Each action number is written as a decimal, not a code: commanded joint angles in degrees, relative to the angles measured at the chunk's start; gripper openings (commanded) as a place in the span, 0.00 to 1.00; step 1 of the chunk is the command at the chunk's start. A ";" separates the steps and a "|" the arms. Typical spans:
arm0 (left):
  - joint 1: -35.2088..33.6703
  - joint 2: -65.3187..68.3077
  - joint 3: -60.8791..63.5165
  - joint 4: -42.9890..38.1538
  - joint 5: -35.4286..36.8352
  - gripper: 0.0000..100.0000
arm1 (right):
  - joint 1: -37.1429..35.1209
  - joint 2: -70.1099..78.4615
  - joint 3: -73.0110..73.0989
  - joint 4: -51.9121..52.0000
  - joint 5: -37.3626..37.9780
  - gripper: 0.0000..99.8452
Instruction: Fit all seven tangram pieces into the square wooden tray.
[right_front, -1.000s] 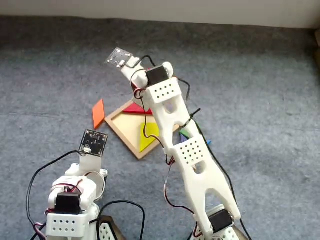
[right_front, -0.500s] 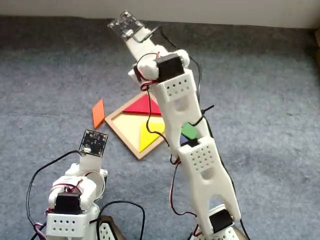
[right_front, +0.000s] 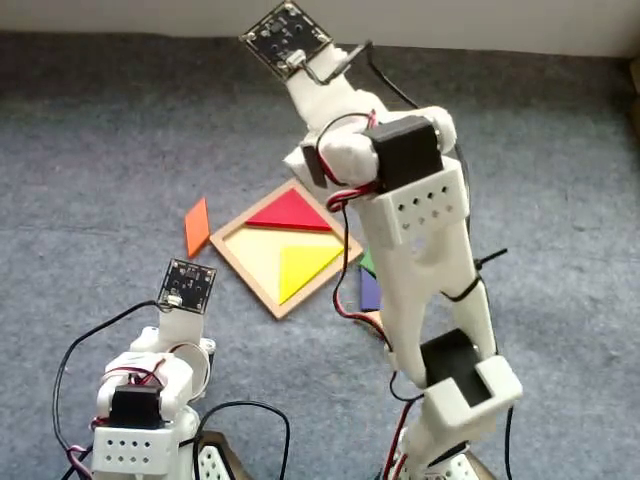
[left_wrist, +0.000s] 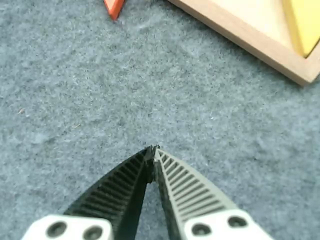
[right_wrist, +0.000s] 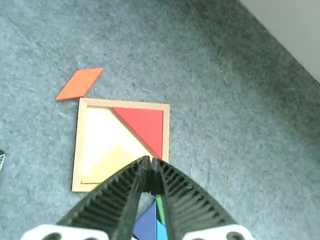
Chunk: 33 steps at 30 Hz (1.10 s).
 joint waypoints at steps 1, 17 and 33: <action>-0.40 -0.84 1.19 0.18 0.53 0.03 | 2.33 -9.45 9.01 1.01 -0.79 0.02; 4.00 -0.84 1.19 0.18 0.62 0.03 | 13.58 -28.88 48.57 -9.10 -9.49 0.02; -4.97 -0.57 -14.90 -6.95 -21.01 0.03 | 23.87 -51.74 92.62 -34.59 -11.96 0.02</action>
